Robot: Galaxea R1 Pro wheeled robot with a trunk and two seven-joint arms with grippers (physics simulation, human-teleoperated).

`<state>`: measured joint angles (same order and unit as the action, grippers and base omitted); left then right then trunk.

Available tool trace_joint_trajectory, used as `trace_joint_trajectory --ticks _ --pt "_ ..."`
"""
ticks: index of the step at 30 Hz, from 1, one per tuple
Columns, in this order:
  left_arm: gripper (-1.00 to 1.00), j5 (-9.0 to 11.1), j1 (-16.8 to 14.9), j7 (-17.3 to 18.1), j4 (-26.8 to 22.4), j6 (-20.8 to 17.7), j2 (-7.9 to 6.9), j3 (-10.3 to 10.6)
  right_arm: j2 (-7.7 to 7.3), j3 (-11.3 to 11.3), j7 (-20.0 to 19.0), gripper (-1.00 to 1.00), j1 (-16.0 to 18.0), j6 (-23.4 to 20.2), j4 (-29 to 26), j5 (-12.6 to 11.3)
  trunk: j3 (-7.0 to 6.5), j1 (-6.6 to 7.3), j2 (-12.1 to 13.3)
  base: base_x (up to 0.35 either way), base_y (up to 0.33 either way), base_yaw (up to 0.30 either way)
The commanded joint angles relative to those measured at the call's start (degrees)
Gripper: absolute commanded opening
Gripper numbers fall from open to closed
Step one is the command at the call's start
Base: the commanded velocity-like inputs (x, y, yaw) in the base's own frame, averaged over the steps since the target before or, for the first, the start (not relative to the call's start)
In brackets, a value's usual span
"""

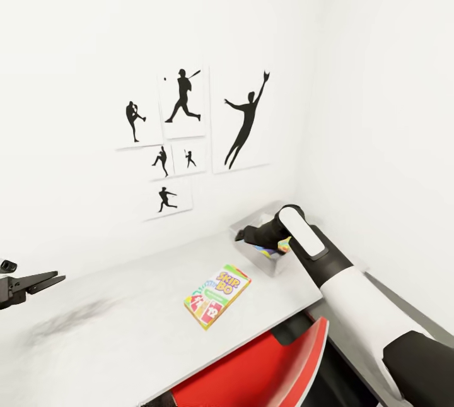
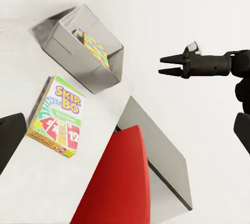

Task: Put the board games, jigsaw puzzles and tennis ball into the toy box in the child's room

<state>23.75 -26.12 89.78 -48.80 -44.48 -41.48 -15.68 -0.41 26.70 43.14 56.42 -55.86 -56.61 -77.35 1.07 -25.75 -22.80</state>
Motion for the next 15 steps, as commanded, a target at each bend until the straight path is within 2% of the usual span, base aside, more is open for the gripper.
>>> trace_joint_trajectory --ticks 1,8,15 --pt "1.00 0.0 -0.1 0.2 0.0 -0.6 -0.01 0.0 -0.04 0.1 0.6 1.00 0.1 0.0 -0.1 -0.5 0.17 -0.04 -0.1 -0.001 0.001 0.224" --pt "1.00 0.0 -0.1 0.2 0.0 -0.6 -0.01 0.0 0.06 0.1 1.0 1.00 0.2 0.1 0.0 -0.5 0.62 -0.04 -0.1 0.000 0.000 0.201" --pt "1.00 0.0 -0.1 0.2 0.0 -0.6 -0.01 0.0 1.39 0.3 1.4 1.00 0.4 0.2 0.1 0.3 1.17 -0.04 -0.1 -0.018 0.008 0.171"
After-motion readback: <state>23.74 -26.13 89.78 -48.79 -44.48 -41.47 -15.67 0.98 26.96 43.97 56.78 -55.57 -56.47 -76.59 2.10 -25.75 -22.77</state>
